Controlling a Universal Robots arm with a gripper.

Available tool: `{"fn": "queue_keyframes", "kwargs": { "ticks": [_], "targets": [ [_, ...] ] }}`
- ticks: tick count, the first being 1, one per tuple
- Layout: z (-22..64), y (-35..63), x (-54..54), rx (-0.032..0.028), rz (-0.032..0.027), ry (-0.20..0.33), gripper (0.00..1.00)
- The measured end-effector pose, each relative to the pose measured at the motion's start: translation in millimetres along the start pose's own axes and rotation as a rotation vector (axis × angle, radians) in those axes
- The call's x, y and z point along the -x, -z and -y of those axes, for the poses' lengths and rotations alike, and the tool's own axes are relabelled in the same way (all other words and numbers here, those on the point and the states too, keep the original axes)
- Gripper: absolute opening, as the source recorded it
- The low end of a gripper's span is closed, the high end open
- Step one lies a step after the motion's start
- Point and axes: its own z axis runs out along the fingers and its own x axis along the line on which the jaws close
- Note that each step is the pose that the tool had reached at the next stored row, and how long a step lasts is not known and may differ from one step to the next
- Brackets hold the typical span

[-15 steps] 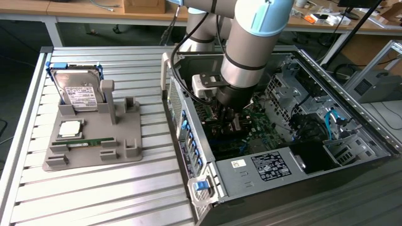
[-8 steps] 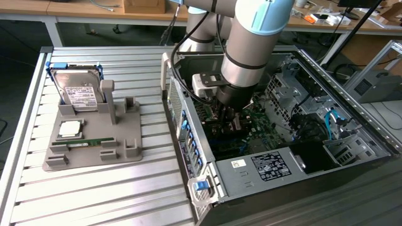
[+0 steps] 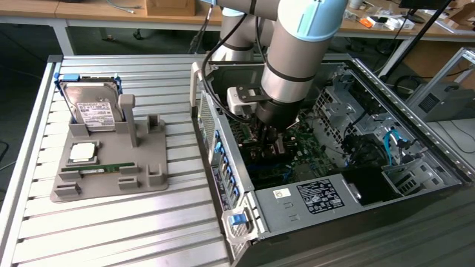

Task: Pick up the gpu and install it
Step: 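Insert the gpu into the slot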

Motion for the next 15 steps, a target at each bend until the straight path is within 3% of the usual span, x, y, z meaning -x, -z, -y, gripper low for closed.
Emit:
{"fn": "queue_keyframes", "kwargs": {
  "ticks": [3,4,15],
  "targets": [
    [-0.5,-0.2,0.0,0.0007,0.0107,-0.002,0.27],
    [-0.5,-0.3,0.0,0.0007,0.0115,-0.002,0.27],
    [-0.6,-1.4,-0.3,0.0004,0.0090,-0.004,0.27]
  ]
}}
